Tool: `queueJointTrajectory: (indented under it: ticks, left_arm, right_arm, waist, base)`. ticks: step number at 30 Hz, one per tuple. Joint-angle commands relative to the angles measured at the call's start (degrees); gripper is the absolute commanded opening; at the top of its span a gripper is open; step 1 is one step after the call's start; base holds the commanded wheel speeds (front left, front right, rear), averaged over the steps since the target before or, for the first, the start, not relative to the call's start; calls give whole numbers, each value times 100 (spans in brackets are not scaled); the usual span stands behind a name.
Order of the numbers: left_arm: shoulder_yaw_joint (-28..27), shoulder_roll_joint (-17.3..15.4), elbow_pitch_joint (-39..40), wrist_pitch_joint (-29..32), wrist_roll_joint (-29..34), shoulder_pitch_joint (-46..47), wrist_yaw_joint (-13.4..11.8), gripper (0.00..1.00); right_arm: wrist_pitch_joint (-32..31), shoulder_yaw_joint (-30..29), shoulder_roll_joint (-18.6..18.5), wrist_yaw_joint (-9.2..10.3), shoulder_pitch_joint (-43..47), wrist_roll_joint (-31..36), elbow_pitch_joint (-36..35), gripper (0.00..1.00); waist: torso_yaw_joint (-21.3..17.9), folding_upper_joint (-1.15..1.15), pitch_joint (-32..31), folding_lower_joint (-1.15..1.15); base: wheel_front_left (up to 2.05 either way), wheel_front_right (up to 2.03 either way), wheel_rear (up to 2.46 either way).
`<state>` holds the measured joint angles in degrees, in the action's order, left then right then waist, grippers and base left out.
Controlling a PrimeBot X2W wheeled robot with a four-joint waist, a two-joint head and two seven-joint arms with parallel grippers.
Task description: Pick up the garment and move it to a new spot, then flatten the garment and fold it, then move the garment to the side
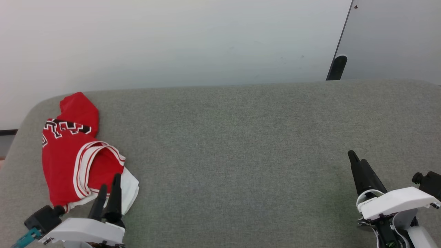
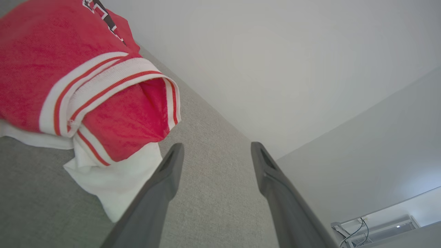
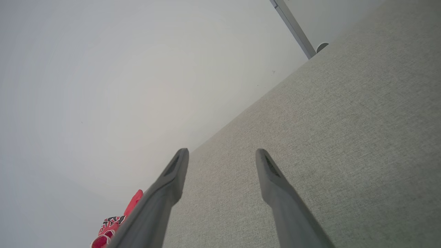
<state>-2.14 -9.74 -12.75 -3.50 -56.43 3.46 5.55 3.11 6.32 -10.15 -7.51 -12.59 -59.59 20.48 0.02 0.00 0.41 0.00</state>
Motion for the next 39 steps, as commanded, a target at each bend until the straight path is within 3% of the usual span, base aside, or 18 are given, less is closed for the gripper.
queueJointTrajectory:
  ticks: [1, 18, 39]
  left_arm:
    - [13, -90, 103, -68, 274, 78, 25, 100]
    - [43, -168, 293, -372, 1721, 13, 4, 100]
    - [0, -173, 430, -672, 2846, -81, 83, 100]
  right_arm:
    - [77, 76, -68, 1, -200, 306, -32, 100]
    - [252, 191, -165, 1, -383, 1676, -7, 100]
    - [635, -111, -30, 3, -183, 3086, 28, 100]
  waist:
    - [1, 0, 3, 0]
    - [-1, 0, 33, 0]
    - [-41, 0, 77, 0]
  base:
    - [0, 0, 0]
    - [0, 0, 0]
    - [0, 0, 0]
